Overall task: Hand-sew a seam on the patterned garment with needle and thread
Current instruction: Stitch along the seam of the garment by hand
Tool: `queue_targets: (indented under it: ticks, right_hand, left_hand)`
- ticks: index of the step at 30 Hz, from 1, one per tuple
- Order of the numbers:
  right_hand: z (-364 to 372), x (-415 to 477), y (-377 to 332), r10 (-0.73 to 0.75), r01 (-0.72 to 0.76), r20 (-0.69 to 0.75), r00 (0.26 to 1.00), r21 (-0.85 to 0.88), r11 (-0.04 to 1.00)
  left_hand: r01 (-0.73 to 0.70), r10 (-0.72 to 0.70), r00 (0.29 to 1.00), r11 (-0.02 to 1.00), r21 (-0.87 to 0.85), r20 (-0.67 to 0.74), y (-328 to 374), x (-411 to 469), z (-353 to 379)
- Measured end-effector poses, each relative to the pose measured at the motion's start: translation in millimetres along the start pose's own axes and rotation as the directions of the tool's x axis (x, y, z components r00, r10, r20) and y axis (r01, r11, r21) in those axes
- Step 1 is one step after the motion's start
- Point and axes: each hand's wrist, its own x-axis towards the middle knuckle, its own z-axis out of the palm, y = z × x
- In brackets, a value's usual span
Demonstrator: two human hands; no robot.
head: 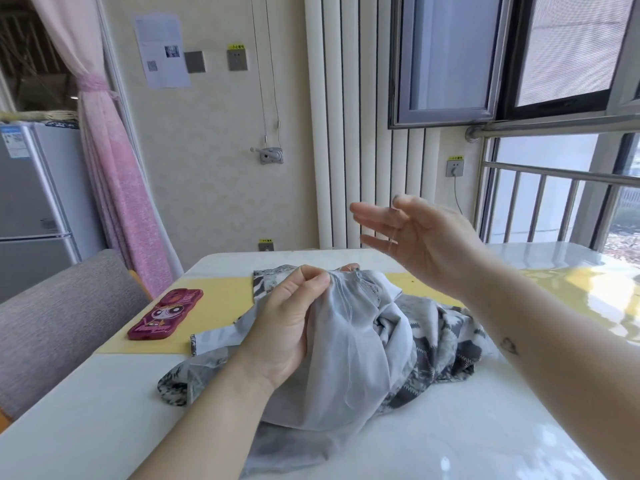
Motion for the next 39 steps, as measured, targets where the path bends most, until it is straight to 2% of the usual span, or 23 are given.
queue_targets:
  ticks: [1,2,3,4,5,6,7,8,9,10,11,12,13,14,15,18,22,26,34,39]
  right_hand:
    - [0,1,4,-0.080,0.065,-0.034,0.996,-0.319,0.945]
    - [-2,1,8,-0.166,0.114,-0.030,0.986,-0.612,0.783]
    - [-5,2,12,-0.218,0.150,0.023,0.976,-0.795,0.588]
    - [-8,3,15,-0.226,0.177,0.086,0.970,-0.889,0.422]
    - [-12,3,17,-0.217,0.184,0.120,0.969,-0.934,0.307]
    - [-16,4,19,-0.220,0.179,0.123,0.968,-0.950,0.254]
    - [-18,4,20,-0.230,0.166,0.101,0.968,-0.946,0.280]
    - [-21,4,19,-0.223,0.133,0.045,0.974,-0.907,0.400]
    - [-21,3,17,-0.175,0.081,-0.031,0.984,-0.798,0.597]
    - [-23,3,14,-0.081,0.014,-0.086,0.993,-0.594,0.804]
    - [-24,2,11,0.026,-0.054,-0.092,0.995,-0.311,0.949]
    - [-24,2,6,0.098,-0.100,-0.070,0.993,-0.026,0.995]
    - [-25,3,2,0.118,-0.105,-0.056,0.991,0.194,0.975]
    - [-25,4,-1,0.107,-0.078,-0.070,0.992,0.327,0.942]
    - [-25,6,-3,0.082,-0.038,-0.099,0.992,0.382,0.923]
    - [-21,13,1,0.026,0.033,-0.181,0.983,0.315,0.949]
    - [-26,20,8,-0.077,0.081,-0.327,0.942,-0.002,0.997]
    - [-34,23,15,-0.138,0.043,-0.383,0.914,-0.245,0.969]
    - [-67,33,30,-0.134,-0.137,-0.503,0.854,-0.464,0.875]
    - [-76,36,38,-0.144,-0.174,-0.513,0.846,-0.521,0.836]
  left_hand:
    - [0.002,-0.002,1.000,1.000,-0.005,0.016,0,0,1]
    - [0.000,0.000,1.000,1.000,-0.011,0.026,0,0,1]
    - [-0.002,0.002,1.000,1.000,-0.012,0.029,1,-1,1]
    - [-0.004,0.004,1.000,1.000,-0.010,0.028,2,-1,1]
    - [-0.006,0.006,1.000,1.000,-0.007,0.023,4,-1,1]
    - [-0.011,0.011,1.000,1.000,-0.009,0.015,5,-2,0]
    - [-0.012,0.012,1.000,1.000,-0.016,0.012,6,-2,0]
    - [-0.010,0.011,1.000,1.000,-0.027,0.009,6,-1,0]
    - [-0.007,0.007,1.000,0.999,-0.041,0.008,6,-2,0]
    - [-0.003,0.003,1.000,0.999,-0.051,0.001,6,-1,-1]
    - [0.002,-0.003,1.000,0.999,-0.051,-0.004,6,-1,0]
    - [0.006,-0.007,1.000,0.999,-0.046,-0.007,5,-1,0]
    - [0.009,-0.009,1.000,0.999,-0.043,-0.008,5,-1,2]
    - [0.007,-0.007,1.000,0.999,-0.046,-0.014,5,-1,3]
    - [0.002,-0.003,1.000,0.999,-0.053,-0.021,4,-1,4]
    - [-0.011,0.010,1.000,0.998,-0.057,-0.022,5,-2,8]
    - [-0.001,0.001,1.000,0.999,-0.054,0.000,7,-4,7]
    - [0.001,0.001,1.000,0.998,-0.069,0.027,8,-4,7]
    - [-0.006,0.007,1.000,0.998,-0.067,0.017,10,-5,7]
    - [-0.014,0.016,1.000,0.998,-0.053,0.024,10,-5,8]
